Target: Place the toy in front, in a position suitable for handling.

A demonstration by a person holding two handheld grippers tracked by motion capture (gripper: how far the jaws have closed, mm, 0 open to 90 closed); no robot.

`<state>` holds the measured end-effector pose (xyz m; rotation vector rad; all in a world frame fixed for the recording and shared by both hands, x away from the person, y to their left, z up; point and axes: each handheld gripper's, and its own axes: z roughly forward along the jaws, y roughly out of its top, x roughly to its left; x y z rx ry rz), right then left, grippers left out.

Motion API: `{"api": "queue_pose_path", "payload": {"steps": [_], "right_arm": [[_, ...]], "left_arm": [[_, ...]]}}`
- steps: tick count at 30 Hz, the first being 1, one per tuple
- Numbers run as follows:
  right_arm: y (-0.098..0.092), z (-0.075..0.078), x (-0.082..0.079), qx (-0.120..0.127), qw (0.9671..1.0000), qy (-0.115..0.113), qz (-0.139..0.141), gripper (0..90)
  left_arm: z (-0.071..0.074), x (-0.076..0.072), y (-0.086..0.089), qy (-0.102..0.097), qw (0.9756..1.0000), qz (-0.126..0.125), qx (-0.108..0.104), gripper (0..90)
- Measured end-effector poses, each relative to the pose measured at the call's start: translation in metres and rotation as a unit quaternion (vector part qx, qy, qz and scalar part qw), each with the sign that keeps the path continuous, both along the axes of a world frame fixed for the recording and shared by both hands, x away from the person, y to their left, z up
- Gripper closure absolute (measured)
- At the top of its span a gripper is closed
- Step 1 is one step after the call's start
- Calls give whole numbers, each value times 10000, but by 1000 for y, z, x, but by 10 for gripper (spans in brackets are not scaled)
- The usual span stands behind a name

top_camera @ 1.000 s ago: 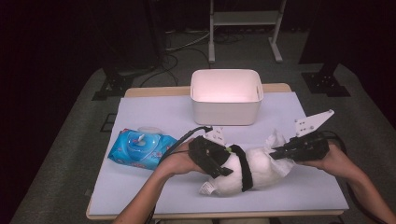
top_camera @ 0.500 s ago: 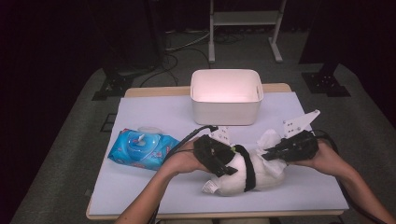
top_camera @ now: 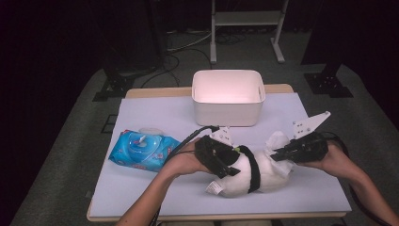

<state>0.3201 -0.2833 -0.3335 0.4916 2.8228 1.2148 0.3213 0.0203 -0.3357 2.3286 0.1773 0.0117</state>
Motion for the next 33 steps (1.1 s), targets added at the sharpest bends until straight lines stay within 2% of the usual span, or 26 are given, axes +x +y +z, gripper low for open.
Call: {"api": "queue_pose_path", "payload": {"steps": [6,10,14,19,25,28,33], "right_arm": [[-4,-4,2,47,9999,51,-79,838],[-6,-6,4,68,9999,59,-115,838],[-7,-7,4,81,9998,127,-128,838],[-7,-8,0,72,9998,174,-60,838],[-10,-10,-5,40,9995,289,-74,840],[-11,-12,-7,46,9993,362,-39,840],[-10,-12,-9,35,9994,345,1,839]], "left_arm": [[1,-3,5,-65,10000,42,-30,176],[3,-5,6,-156,9999,63,27,156],[4,-6,7,-161,9998,67,40,155],[1,-3,8,-249,9995,93,181,157],[0,5,5,-193,9993,274,147,159],[0,9,5,-158,9992,307,201,159],[-3,9,3,-79,9996,226,179,158]]}}
